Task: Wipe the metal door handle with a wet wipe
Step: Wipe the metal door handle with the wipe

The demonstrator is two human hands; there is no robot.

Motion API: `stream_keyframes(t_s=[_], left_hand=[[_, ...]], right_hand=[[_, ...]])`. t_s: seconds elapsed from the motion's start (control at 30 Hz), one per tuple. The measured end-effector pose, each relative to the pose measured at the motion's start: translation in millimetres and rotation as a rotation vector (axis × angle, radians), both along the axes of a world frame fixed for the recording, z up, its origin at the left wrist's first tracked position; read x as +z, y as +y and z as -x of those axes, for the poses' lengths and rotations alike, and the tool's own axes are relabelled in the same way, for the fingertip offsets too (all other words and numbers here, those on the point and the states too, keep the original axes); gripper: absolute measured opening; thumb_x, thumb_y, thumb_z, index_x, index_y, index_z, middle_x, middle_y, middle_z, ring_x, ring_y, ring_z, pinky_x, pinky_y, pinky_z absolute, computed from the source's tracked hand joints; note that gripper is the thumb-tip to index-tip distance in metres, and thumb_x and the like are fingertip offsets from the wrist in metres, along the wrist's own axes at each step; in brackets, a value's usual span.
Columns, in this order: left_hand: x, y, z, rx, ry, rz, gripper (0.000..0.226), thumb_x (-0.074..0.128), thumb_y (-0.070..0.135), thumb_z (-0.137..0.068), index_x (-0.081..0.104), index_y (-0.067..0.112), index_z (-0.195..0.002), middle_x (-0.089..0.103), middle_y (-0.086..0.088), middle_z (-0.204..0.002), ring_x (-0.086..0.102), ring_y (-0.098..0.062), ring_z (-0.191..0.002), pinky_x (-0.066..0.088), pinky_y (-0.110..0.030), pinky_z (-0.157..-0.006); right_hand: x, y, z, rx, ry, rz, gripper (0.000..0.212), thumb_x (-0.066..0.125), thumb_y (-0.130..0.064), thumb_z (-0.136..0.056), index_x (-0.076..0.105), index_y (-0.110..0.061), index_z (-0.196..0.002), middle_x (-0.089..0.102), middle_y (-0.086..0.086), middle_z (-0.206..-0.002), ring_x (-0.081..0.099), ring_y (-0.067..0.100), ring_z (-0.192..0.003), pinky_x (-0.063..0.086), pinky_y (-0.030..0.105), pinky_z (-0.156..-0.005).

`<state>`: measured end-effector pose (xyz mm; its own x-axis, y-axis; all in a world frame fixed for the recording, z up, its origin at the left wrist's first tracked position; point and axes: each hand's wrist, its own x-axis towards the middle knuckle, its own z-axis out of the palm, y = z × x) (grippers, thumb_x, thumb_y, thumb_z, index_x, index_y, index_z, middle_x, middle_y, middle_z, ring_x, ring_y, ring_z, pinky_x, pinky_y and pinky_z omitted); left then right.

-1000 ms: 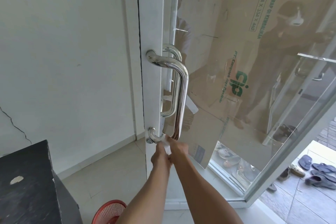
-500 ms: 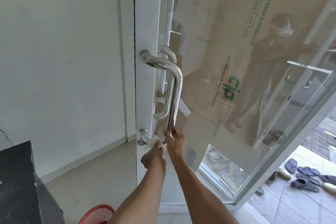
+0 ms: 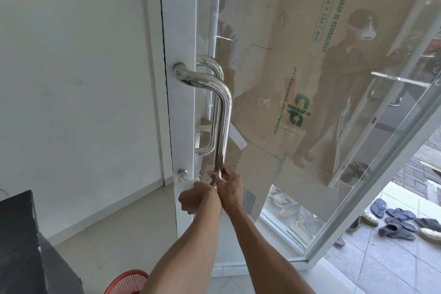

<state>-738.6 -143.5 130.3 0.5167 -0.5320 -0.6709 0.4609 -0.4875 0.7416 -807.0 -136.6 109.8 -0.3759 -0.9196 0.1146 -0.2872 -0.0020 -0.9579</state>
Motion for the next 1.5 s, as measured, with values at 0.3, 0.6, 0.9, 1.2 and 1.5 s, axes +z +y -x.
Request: stream_keyframes(t_s=[0.3, 0.6, 0.9, 1.2, 1.5], left_hand=[[2, -29, -59, -0.384, -0.671, 0.098, 0.037, 0.079, 0.012, -0.075, 0.067, -0.005, -0.106, 0.068, -0.028, -0.109, 0.065, -0.042, -0.103, 0.053, -0.045, -0.086], [-24, -3, -44, -0.858, -1.362, 0.236, 0.028, 0.047, 0.005, -0.091, 0.067, 0.007, -0.110, 0.063, -0.013, -0.117, 0.065, -0.032, -0.105, 0.053, -0.039, -0.086], [-19, -6, -55, -0.680, -1.198, 0.226, 0.024, 0.052, 0.011, -0.091, 0.064, 0.001, -0.109, 0.066, -0.023, -0.112, 0.061, -0.038, -0.106, 0.049, -0.040, -0.087], [-24, -13, -55, -0.265, -0.556, 0.099, 0.035, 0.071, 0.016, -0.075, 0.069, -0.009, -0.100, 0.070, -0.028, -0.103, 0.066, -0.042, -0.100, 0.055, -0.044, -0.086], [-41, -7, -62, -0.119, 0.579, 0.269, 0.025, 0.052, 0.031, -0.096, 0.055, 0.016, -0.115, 0.069, -0.007, -0.077, 0.062, -0.016, -0.072, 0.047, -0.032, -0.066]], right_hand=[[1, 4, -1, -0.015, -0.010, 0.056, 0.020, 0.077, -0.029, -0.078, 0.061, -0.025, -0.066, 0.059, -0.014, -0.058, 0.051, -0.002, -0.054, 0.038, 0.012, -0.054], [1, 7, 1, -0.026, 0.055, 0.041, 0.024, 0.078, -0.034, -0.077, 0.058, -0.031, -0.063, 0.054, -0.015, -0.052, 0.049, -0.002, -0.050, 0.037, 0.011, -0.050], [4, 14, 1, -0.005, 0.059, 0.041, 0.021, 0.078, -0.032, -0.076, 0.062, -0.021, -0.068, 0.049, -0.010, -0.051, 0.043, 0.001, -0.048, 0.034, 0.015, -0.048], [1, 28, 9, 0.021, 0.083, 0.028, 0.024, 0.077, -0.036, -0.078, 0.065, -0.015, -0.075, 0.057, -0.003, -0.060, 0.048, 0.007, -0.056, 0.040, 0.024, -0.056], [3, 34, 10, 0.058, 0.051, -0.002, 0.024, 0.078, -0.037, -0.077, 0.070, -0.016, -0.086, 0.071, 0.007, -0.078, 0.067, 0.026, -0.079, 0.053, 0.039, -0.071]])
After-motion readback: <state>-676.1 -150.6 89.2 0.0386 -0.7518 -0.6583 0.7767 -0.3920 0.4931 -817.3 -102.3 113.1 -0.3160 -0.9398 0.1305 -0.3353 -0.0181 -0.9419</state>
